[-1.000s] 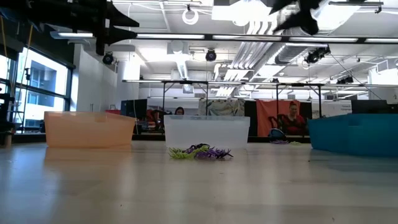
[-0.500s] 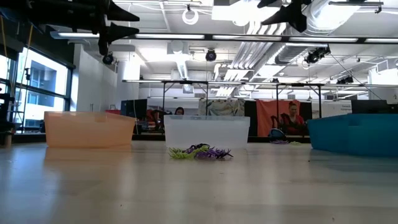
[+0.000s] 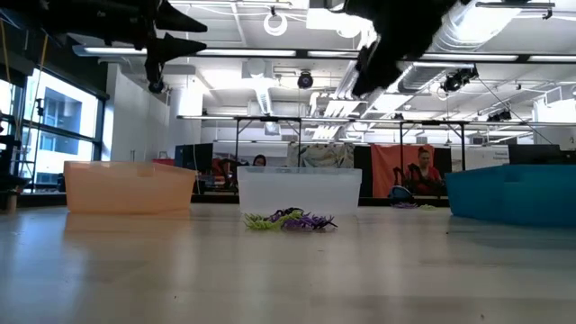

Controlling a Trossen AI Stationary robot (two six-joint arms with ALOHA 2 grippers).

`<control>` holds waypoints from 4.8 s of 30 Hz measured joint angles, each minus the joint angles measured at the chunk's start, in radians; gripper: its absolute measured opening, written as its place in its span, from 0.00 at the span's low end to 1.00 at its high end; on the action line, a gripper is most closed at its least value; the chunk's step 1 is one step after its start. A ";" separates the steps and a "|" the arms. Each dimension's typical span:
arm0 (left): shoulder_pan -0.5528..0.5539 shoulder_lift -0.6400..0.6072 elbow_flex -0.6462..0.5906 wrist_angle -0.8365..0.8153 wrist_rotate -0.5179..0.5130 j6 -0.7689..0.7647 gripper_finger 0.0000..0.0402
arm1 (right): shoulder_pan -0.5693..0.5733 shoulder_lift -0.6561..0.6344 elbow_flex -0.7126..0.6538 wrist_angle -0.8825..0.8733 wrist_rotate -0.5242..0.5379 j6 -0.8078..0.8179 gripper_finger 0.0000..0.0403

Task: Sort Halloween decoration
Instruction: Put the black spider toy into the blue bin

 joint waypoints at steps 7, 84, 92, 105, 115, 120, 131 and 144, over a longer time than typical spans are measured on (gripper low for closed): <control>0.000 0.000 0.000 0.000 -0.009 -0.052 0.34 | 0.044 0.193 0.000 0.094 -0.011 -0.171 0.51; 0.001 0.000 -0.001 -0.022 -0.045 0.053 0.34 | 0.290 -0.666 -0.332 -0.008 0.910 0.424 0.00; 0.001 0.000 -0.001 -0.023 -0.045 0.053 0.34 | 0.198 -0.669 -0.328 -0.227 0.865 0.820 0.00; 0.001 0.000 -0.001 -0.023 -0.049 0.053 0.34 | -0.208 -0.626 -0.337 -0.660 0.369 1.139 0.00; 0.001 0.000 -0.001 -0.033 -0.050 0.053 0.34 | -0.414 -0.502 -0.532 -0.384 0.270 1.006 0.00; 0.001 0.000 -0.001 -0.033 -0.050 0.052 0.34 | -0.464 -0.475 -0.626 -0.252 0.229 1.053 0.00; 0.000 0.000 -0.001 -0.073 -0.050 0.052 0.34 | -0.522 -0.466 -0.640 -0.233 0.204 1.081 0.03; 0.000 0.000 -0.001 -0.120 -0.050 0.052 0.34 | -0.525 -0.462 -0.612 -0.245 0.206 1.035 0.45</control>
